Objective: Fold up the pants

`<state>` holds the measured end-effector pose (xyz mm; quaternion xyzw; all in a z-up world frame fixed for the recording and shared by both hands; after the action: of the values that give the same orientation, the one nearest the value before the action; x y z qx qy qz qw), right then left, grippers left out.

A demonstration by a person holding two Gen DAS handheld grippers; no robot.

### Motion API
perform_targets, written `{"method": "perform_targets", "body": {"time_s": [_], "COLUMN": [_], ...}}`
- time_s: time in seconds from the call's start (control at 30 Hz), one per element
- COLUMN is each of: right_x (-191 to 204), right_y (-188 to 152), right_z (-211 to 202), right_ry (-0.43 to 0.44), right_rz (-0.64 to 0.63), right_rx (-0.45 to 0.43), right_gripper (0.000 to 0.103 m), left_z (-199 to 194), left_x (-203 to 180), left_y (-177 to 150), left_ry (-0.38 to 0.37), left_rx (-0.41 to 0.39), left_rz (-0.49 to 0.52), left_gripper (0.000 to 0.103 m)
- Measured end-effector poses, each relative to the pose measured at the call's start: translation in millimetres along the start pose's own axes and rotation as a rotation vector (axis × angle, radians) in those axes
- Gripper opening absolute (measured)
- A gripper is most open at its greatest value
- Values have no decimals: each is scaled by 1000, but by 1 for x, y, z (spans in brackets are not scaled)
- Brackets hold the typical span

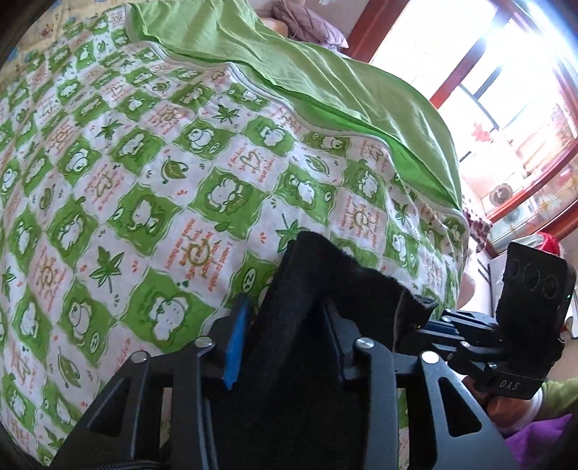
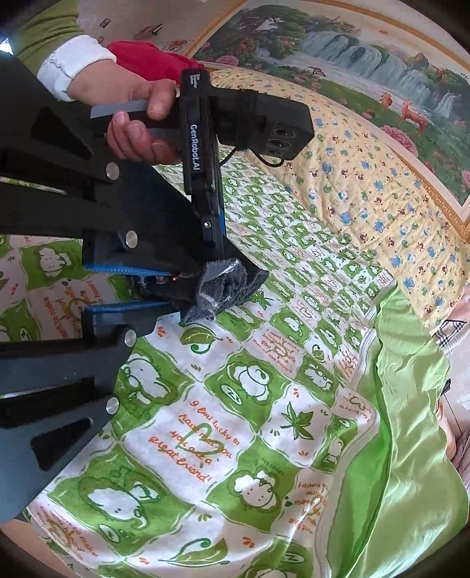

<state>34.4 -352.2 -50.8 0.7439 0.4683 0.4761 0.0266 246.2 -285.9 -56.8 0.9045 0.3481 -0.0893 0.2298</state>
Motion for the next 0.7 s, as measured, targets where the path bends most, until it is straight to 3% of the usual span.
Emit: {"method": "perform_targets", "body": {"time_s": [0.17, 0.37, 0.7], "right_x": [3, 30, 102], "right_y": [3, 9, 2], "right_z": [-2, -12, -15], "right_ry": [30, 126, 342], "right_rz": [-2, -56, -172], "right_rx": [-3, -29, 11], "right_gripper": [14, 14, 14], "left_z": [-11, -59, -138], "left_x": [-9, -12, -10], "left_y": [-1, -15, -66], "left_ry": [-13, -49, -10], "left_rx": [-26, -134, -281], "left_rz": [31, 1, -36], "left_gripper": [12, 11, 11]}}
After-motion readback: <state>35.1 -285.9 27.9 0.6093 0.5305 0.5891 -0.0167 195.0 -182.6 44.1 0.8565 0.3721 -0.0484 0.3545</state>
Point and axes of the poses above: each gripper's, at about its wrist camera, not at the fingertips, and z roughly the way its jaws point, x to its left, y to its top, the point moved 5 cm from there along z, roughly the way its jaws point, and after that the axes turned 4 degrees about x, right-handed, at the moved point
